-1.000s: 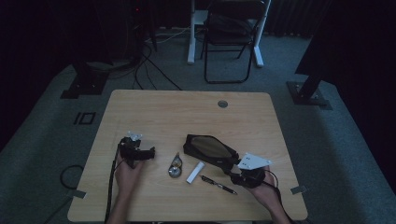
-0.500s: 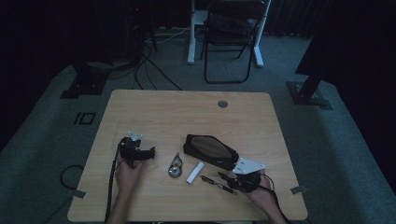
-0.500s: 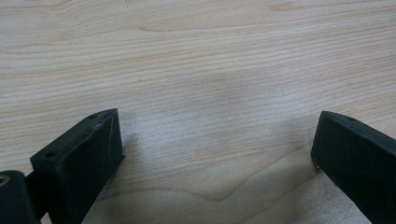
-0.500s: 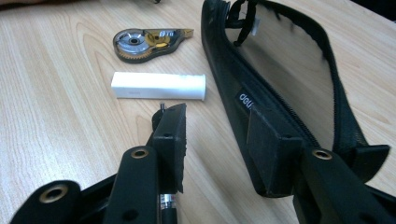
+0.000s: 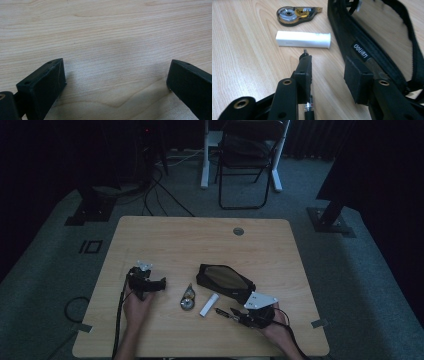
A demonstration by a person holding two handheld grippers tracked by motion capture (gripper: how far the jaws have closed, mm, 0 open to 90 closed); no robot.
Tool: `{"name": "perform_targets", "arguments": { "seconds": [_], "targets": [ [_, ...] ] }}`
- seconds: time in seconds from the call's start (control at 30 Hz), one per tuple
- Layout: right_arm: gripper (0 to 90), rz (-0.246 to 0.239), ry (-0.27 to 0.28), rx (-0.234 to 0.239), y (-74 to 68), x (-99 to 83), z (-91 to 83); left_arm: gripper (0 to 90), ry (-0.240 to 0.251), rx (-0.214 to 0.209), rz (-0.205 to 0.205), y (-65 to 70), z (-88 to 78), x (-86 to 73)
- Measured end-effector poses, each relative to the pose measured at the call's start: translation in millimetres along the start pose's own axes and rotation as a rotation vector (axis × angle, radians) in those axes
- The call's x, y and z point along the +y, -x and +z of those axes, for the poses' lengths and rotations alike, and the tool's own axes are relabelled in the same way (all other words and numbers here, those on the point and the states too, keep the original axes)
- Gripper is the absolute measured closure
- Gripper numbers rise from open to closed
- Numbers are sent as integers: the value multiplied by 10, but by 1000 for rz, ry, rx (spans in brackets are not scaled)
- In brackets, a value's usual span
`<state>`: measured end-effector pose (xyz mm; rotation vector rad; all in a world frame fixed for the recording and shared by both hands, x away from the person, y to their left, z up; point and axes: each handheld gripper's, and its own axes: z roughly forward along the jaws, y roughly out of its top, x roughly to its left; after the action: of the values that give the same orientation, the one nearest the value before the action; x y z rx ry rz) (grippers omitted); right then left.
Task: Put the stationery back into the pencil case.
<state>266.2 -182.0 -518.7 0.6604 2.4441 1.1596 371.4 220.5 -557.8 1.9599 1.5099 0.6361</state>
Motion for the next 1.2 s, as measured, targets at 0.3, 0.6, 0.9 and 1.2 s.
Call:
{"name": "perform_targets", "arguments": {
  "seconds": [0.3,0.6,0.9,1.2],
  "targets": [
    [581,-4,-21,16,-38,-21,76,23,0,0,0,0,0,0],
    [588,-5,-41,26,-54,-39,133,23,0,0,0,0,0,0],
    [603,-5,-76,33,-49,-82,224,23,0,0,0,0,0,0],
    [634,-16,-106,55,-92,-123,239,23,0,0,0,0,0,0]
  ]
}}
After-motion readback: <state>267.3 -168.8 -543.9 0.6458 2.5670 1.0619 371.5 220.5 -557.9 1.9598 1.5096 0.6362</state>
